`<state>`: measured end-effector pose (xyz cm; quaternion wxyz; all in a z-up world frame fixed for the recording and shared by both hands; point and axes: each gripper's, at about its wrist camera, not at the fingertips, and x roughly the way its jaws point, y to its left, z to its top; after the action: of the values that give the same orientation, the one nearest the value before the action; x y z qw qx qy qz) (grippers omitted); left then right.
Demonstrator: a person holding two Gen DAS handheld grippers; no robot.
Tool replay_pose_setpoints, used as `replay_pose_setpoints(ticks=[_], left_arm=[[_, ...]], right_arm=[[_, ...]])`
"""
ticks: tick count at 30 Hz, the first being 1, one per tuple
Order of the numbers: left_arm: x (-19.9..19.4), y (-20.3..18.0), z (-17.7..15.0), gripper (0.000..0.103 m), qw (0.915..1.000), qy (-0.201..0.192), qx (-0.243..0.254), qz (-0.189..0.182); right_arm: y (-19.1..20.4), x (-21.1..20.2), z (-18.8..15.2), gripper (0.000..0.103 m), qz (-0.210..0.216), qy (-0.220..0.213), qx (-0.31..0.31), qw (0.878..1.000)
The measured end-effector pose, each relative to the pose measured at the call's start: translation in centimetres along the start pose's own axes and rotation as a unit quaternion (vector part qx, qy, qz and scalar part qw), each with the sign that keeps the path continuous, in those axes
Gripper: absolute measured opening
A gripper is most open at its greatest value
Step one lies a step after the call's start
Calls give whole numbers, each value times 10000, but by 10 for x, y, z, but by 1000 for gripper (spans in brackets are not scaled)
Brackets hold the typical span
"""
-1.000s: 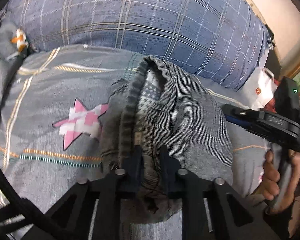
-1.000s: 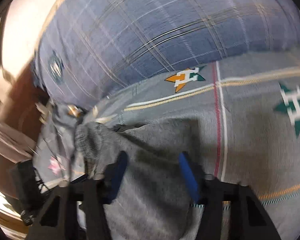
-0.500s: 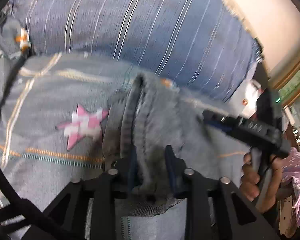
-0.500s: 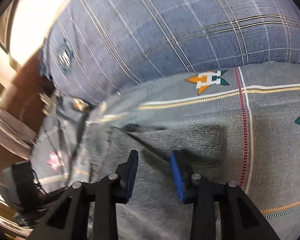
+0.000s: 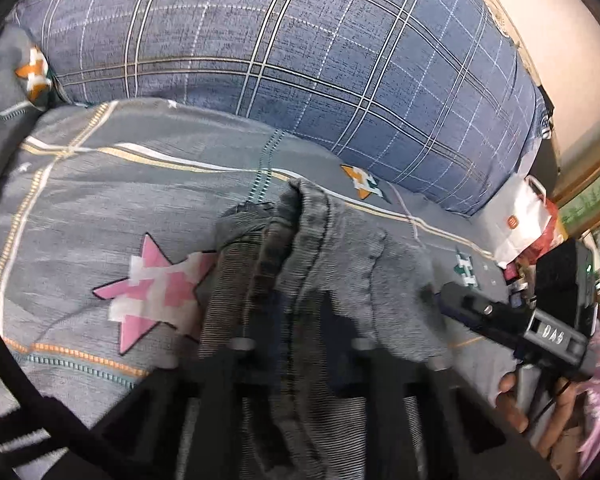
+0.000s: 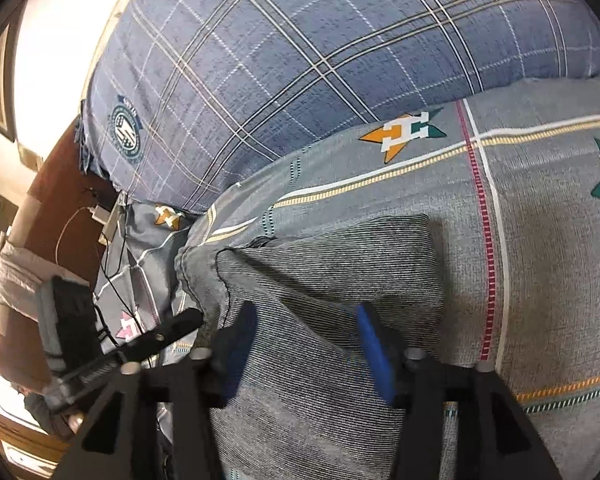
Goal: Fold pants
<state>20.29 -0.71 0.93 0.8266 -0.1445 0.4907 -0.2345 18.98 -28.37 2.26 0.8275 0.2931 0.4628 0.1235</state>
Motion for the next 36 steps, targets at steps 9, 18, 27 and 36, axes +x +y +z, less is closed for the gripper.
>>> replay_pose_setpoints(ticks=[9,18,27,36], left_arm=[[-21,10,-3,2,9997,-210,-1,106],[-11,-7,-19,44,9995,169,265,-15],[-18,-2,-29,14,9978,286,341,499],[-39,-4,-30,3,9965,159,539,625]], right_arm=[[3,-3,0,58,-160,-39,-113,9998],[-12,-6,2,60,-103,-22,210,9997],[-7,-1,-2,60,-255,42,45,9997],[6,5,-10,60,-546,117,-332,9979]])
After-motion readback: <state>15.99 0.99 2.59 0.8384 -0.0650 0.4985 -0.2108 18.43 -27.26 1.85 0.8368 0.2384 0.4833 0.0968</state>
